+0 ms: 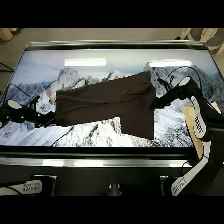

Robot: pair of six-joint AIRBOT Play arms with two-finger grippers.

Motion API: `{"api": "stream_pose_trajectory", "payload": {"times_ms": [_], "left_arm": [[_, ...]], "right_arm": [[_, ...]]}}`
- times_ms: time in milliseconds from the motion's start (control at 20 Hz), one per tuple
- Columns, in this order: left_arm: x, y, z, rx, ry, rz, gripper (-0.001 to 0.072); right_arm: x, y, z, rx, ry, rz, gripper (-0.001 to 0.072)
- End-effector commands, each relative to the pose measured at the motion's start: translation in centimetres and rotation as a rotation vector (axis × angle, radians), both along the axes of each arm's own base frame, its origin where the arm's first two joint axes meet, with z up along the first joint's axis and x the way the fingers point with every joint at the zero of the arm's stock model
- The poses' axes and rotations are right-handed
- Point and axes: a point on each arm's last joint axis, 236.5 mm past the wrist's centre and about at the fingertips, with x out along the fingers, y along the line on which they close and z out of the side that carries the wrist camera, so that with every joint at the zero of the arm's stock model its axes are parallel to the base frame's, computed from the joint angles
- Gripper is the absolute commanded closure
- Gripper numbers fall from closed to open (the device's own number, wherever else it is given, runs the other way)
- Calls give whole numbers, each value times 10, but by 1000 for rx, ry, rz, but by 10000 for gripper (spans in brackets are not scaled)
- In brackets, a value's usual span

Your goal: Fold the shirts.

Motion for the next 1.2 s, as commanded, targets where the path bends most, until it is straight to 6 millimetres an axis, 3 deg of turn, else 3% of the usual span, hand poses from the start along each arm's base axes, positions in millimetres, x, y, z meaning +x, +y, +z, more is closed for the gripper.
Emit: {"api": "stream_pose_trajectory", "payload": {"times_ms": [0, 50, 150, 250, 300, 350, 400, 450, 500, 550, 600, 650, 700, 800, 950, 1150], "left_arm": [[12, 3, 17, 12, -49, -6, 679], [26, 7, 37, 30, -115, -6, 680], [63, 16, 116, 93, -344, -9, 680], [88, 23, 253, 184, -688, 18, 680], [84, 23, 339, 238, -902, 41, 680], [68, 22, 423, 292, -1118, 67, 679], [38, 20, 503, 351, -1332, 103, 679], [-5, 16, 574, 412, -1536, 143, 679], [-53, 12, 627, 473, -1698, 179, 679], [-93, 9, 658, 519, -1804, 213, 680], [-127, 3, 675, 510, -1872, 253, 679], [-149, -3, 682, 465, -1899, 283, 679], [-164, -7, 684, 437, -1914, 299, 679], [-174, -8, 687, 455, -1929, 301, 679], [-169, -6, 682, 467, -1904, 297, 679], [-151, -7, 654, 467, -1782, 245, 679]], "right_arm": [[3, 10, 13, 0, -40, 27, 692], [10, 7, 32, -13, -108, 40, 693], [25, 0, 101, -36, -298, 73, 693], [37, -10, 215, -130, -644, 142, 693], [35, -21, 289, -226, -849, 145, 693], [25, -32, 368, -325, -1055, 97, 693], [-3, -43, 458, -429, -1278, 14, 692], [-43, -50, 534, -514, -1482, -53, 693], [-91, -54, 596, -581, -1662, -120, 693], [-143, -57, 641, -653, -1802, -173, 693], [-186, -57, 667, -695, -1885, -206, 693], [-217, -56, 679, -706, -1924, -236, 693], [-235, -54, 684, -709, -1946, -247, 693], [-259, -55, 690, -746, -1971, -259, 693], [-271, -61, 689, -763, -1958, -289, 693], [-254, -61, 654, -743, -1810, -234, 693]]}}
